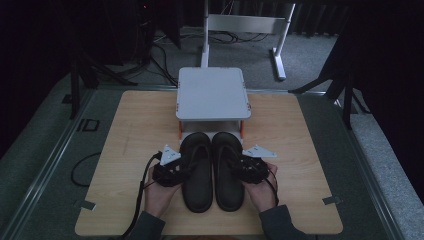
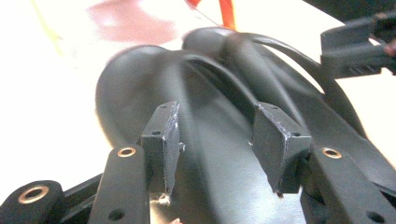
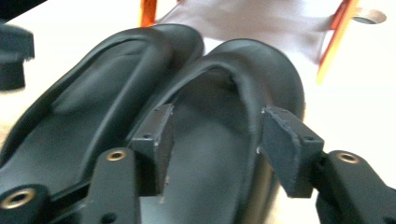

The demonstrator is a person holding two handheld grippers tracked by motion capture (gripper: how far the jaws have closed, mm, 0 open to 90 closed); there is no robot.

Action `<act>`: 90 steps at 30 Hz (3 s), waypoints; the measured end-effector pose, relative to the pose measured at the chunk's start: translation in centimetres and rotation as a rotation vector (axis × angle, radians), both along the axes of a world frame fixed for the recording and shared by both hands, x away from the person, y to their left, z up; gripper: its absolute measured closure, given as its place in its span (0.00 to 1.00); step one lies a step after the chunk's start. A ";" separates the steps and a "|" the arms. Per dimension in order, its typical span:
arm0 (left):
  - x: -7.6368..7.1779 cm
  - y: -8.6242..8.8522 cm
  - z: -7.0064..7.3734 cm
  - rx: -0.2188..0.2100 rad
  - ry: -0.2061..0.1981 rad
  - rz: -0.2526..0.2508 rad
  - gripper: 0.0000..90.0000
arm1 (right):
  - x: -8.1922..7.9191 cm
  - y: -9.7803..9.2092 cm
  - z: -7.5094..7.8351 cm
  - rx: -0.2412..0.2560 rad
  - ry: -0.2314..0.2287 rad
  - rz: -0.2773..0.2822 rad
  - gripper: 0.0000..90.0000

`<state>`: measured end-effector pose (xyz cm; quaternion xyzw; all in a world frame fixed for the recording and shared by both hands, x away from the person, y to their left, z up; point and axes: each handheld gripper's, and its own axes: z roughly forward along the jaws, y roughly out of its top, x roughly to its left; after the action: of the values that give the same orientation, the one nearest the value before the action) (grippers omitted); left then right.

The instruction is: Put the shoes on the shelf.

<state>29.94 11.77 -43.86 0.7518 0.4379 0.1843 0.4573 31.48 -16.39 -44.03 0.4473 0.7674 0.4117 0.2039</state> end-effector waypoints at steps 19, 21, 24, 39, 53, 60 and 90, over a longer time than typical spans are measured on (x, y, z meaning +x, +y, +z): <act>0.4 4.3 0.7 0.032 -0.020 0.114 0.57 | -2.9 4.2 -2.5 0.008 0.015 -0.009 0.34; 0.4 4.3 0.6 0.035 -0.019 0.115 0.57 | -3.0 4.5 -2.8 0.009 0.012 -0.013 0.33; 0.4 4.3 0.5 0.034 -0.017 0.116 0.57 | -3.0 4.9 -3.2 -0.004 0.007 -0.021 0.33; 0.4 4.4 0.3 0.028 -0.006 0.122 0.57 | -2.7 6.9 -4.2 0.005 0.006 -0.087 0.44; 0.4 4.4 0.2 0.026 -0.007 0.121 0.57 | -2.6 8.5 -4.4 -0.062 -0.014 -0.190 0.78; 0.3 4.7 0.3 0.026 -0.009 0.127 0.57 | -2.8 8.3 -4.5 -0.042 -0.024 -0.238 0.85; 0.2 5.7 0.5 0.010 -0.017 0.156 0.57 | 2.1 7.8 -2.7 0.017 -0.064 -0.322 0.85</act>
<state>30.10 17.48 -43.33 0.7161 0.4902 0.2278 0.4416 33.55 -8.59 -46.73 0.5531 0.6753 0.3940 0.2876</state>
